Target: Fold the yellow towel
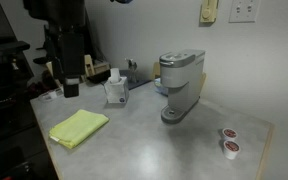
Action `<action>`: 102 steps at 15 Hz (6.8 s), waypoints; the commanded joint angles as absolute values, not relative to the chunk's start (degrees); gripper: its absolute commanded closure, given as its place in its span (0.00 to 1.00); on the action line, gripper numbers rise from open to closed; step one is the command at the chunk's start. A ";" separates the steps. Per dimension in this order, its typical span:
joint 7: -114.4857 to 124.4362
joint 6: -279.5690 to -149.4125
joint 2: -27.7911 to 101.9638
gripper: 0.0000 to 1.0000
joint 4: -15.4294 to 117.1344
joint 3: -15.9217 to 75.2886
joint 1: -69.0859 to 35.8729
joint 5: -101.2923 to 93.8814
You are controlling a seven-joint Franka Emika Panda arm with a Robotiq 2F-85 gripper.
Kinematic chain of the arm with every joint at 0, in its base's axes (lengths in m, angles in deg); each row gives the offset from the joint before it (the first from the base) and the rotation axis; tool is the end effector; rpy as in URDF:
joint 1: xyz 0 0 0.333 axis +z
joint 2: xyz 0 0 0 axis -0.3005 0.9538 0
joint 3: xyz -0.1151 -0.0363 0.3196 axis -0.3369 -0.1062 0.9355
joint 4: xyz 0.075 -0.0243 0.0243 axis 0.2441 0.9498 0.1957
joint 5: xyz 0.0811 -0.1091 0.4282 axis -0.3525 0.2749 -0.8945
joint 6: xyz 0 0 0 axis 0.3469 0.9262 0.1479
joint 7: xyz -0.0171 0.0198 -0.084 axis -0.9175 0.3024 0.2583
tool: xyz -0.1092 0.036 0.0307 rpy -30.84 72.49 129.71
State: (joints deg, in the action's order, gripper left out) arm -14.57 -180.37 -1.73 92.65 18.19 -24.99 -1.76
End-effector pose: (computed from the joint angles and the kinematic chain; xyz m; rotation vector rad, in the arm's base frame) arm 0.4109 -0.1870 0.4514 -3.0398 0.1292 0.2950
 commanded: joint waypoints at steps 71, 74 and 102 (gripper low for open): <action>-38.67 -206.94 28.37 0.00 98.95 35.39 -16.96 -23.40; -36.74 -213.19 28.82 0.00 100.40 36.74 -17.29 -26.77; -25.42 -217.76 34.34 0.00 98.84 40.24 -16.80 -21.30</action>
State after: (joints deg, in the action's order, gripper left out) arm -25.63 -217.93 34.30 98.95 39.38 -15.87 -21.65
